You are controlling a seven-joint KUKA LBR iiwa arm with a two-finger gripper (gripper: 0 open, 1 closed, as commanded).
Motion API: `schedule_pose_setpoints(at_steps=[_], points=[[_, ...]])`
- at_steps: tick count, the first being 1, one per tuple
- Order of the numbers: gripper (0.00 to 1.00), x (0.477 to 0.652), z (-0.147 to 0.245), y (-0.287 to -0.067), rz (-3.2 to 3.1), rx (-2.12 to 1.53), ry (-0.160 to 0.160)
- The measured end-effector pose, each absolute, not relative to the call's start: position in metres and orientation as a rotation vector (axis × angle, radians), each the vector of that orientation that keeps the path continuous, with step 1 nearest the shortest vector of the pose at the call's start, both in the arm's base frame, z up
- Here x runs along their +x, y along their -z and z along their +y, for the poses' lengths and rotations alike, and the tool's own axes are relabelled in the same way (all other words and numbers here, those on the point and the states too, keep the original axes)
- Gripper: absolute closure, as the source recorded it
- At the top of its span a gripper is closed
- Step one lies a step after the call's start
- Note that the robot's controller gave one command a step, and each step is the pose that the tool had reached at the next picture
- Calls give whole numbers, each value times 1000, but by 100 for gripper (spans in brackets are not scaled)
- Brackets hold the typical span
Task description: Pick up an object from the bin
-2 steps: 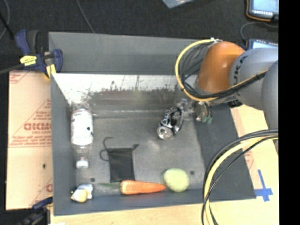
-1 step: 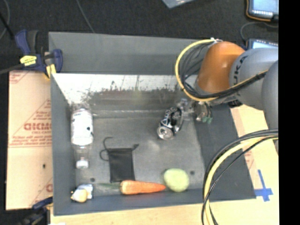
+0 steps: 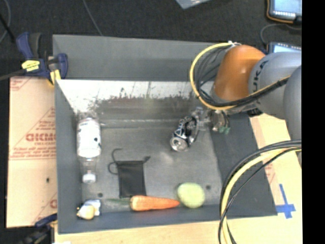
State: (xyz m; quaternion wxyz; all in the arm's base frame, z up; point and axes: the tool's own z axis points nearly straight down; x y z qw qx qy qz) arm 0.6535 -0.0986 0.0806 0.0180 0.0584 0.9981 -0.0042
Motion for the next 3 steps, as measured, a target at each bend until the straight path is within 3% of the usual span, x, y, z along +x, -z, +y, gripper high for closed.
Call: schedule_pose_setpoints(at_steps=[3], points=[[100, 653, -99, -81, 3100, 181, 13]])
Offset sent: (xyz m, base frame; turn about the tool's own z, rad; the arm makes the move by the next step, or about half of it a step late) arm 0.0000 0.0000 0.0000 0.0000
